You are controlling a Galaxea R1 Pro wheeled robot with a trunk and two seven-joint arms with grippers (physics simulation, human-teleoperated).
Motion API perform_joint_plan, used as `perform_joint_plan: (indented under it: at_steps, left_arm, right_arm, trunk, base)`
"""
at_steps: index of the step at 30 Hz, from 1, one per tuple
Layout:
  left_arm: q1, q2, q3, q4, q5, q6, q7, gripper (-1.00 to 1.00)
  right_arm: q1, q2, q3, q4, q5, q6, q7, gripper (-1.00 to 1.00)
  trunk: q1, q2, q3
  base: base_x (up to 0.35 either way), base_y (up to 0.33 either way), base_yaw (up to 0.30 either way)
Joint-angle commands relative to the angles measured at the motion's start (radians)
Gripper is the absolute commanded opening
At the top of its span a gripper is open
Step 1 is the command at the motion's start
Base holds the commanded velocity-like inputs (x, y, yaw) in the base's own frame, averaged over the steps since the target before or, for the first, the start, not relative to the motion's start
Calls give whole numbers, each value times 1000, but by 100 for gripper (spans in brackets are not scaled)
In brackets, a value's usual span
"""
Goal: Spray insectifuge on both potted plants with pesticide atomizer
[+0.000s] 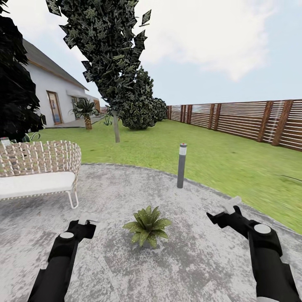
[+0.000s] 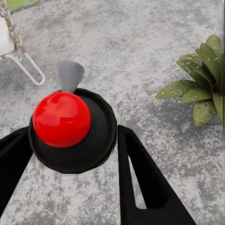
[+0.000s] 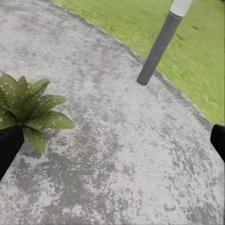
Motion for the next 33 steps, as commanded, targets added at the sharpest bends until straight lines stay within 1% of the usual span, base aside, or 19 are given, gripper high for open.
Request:
perform_joint_plan:
  at_steps: [1,2,4,5,6,7,8,9,10,12,15,22,24,25,26,27,28,31,33]
  left_arm:
    - [-8,-1,-14,-2,-12,4,-10,-100]
    - [-19,-1,-48,-2,-11,8,-10,-100]
    - [-28,-1,-83,-2,-10,12,-10,-100]
    - [-31,-1,-96,-2,-10,12,-10,-100]
    - [-32,-1,-104,-3,-10,13,-10,-100]
    - [-30,-1,-109,-3,-10,13,-10,-100]
    - [-29,-1,-111,-4,-10,12,-11,-100]
    - [-28,-1,-114,-9,-10,12,-11,-100]
    - [-27,-1,-116,-16,-10,12,-11,-100]
    - [-26,-1,-126,-30,-10,11,-11,-100]
    - [-24,-1,-135,-43,-10,11,-11,-100]
    - [-23,-1,-135,-46,-11,11,-10,-100]
    - [-23,-1,-134,-46,-11,11,-10,-100]
    - [-23,-1,-134,-46,-12,11,-10,-100]
    - [-23,-1,-133,-46,-12,11,-10,-100]
    - [-23,-1,-132,-46,-12,11,-10,-100]
    - [-23,-1,-132,-46,-12,11,-10,-100]
    - [-23,-1,-132,-46,-12,11,-10,-100]
    - [-22,-1,-132,-46,-12,11,-10,-100]
  right_arm:
    - [-1,2,11,-7,6,6,7,100]
    - [-1,7,21,-12,6,17,7,100]
    - [-1,10,27,-15,3,31,10,100]
    - [-1,11,29,-16,-13,36,12,100]
    - [-1,11,29,-17,-51,39,13,100]
    - [-1,12,28,-18,-113,41,13,100]
    - [-1,12,27,-19,-160,42,13,100]
    - [-1,11,26,-19,-229,43,13,100]
    - [-1,11,25,-19,-264,44,13,100]
    - [-1,11,24,-20,-305,44,12,100]
    - [-1,11,22,-20,-333,44,12,100]
    - [-1,11,8,-20,-337,43,-6,100]
    - [-1,11,0,-20,-338,44,-144,100]
    - [-1,12,2,-20,-340,48,-296,100]
    - [-1,12,6,-19,-341,53,-402,100]
    - [-1,12,22,-20,-341,58,-544,100]
    - [-1,12,42,-19,-342,61,-619,100]
    - [-1,11,124,-20,-341,64,-760,100]
    - [-1,12,147,-20,-342,64,-789,100]
  trunk:
    - [0,-1,-1]
    - [0,-1,-1]
    - [0,-1,-1]
    - [0,-1,-1]
    - [0,-1,-1]
    - [0,-1,-1]
    - [0,-1,-1]
    - [0,-1,-1]
    - [0,-1,-1]
    - [0,-1,-1]
    - [0,-1,-1]
    - [0,-1,-1]
    - [0,-1,-1]
    - [0,-1,-1]
    - [0,-1,-1]
    - [0,-1,-1]
    - [0,-1,-1]
    - [0,-1,-1]
    - [0,-1,-1]
  base:
    - [0,0,0]
    - [0,0,0]
    - [0,0,0]
    - [0,0,0]
    - [0,0,0]
    - [0,0,0]
    - [0,0,0]
    - [0,0,0]
    - [0,0,0]
    - [0,0,0]
    - [0,0,0]
    - [0,0,0]
    - [0,0,0]
    - [0,0,0]
    - [0,0,0]
    - [0,0,0]
    - [0,0,0]
    - [0,0,0]
    - [0,0,0]
